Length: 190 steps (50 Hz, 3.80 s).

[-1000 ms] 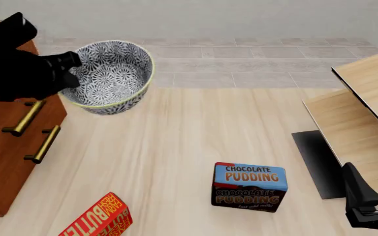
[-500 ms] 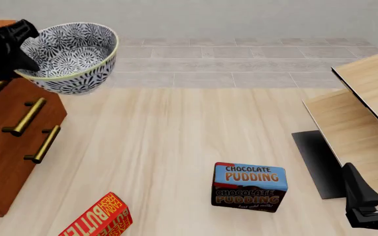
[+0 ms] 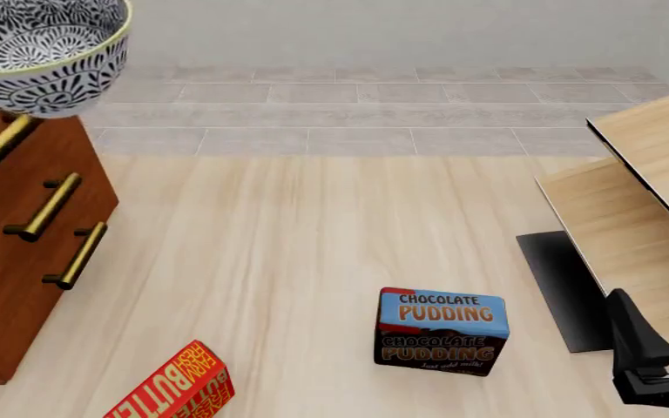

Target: Close the top drawer of the cabinet and put the bowl on top of it.

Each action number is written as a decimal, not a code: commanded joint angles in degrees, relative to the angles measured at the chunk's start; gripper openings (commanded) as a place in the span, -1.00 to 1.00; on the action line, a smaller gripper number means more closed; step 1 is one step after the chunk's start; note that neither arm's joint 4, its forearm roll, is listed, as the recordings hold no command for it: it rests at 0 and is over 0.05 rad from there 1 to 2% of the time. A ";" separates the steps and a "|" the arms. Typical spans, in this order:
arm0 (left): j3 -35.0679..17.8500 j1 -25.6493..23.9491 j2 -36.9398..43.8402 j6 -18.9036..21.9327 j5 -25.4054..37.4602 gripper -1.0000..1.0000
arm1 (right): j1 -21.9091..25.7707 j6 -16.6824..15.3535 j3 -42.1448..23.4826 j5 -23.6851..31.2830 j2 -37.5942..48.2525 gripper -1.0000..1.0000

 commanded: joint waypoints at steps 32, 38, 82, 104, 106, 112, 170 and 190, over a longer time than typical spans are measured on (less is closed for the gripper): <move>-12.98 11.93 3.21 -8.12 1.50 -1.00 | 0.06 -0.04 0.01 0.07 -0.03 1.00; -14.01 14.33 3.73 -9.33 1.50 -1.00 | 0.08 0.00 0.02 0.06 0.03 1.00; -15.05 27.38 9.46 -12.43 1.50 -1.00 | 0.23 0.15 0.00 -1.01 1.54 1.00; -12.45 29.95 11.72 -11.58 1.50 -1.00 | 0.09 0.22 0.01 -0.64 1.03 1.00; -12.20 30.25 11.95 -11.48 1.50 -1.00 | 0.11 0.21 0.01 -0.55 0.96 1.00; -11.64 30.52 12.37 -11.33 1.50 -1.00 | 0.15 0.24 0.01 -0.70 1.11 1.00; -11.58 32.50 14.40 -9.19 1.50 -1.00 | 0.05 0.32 0.01 -0.93 1.26 1.00; -13.73 34.31 14.04 -7.18 1.50 1.00 | 0.05 0.28 -0.01 -0.73 1.03 1.00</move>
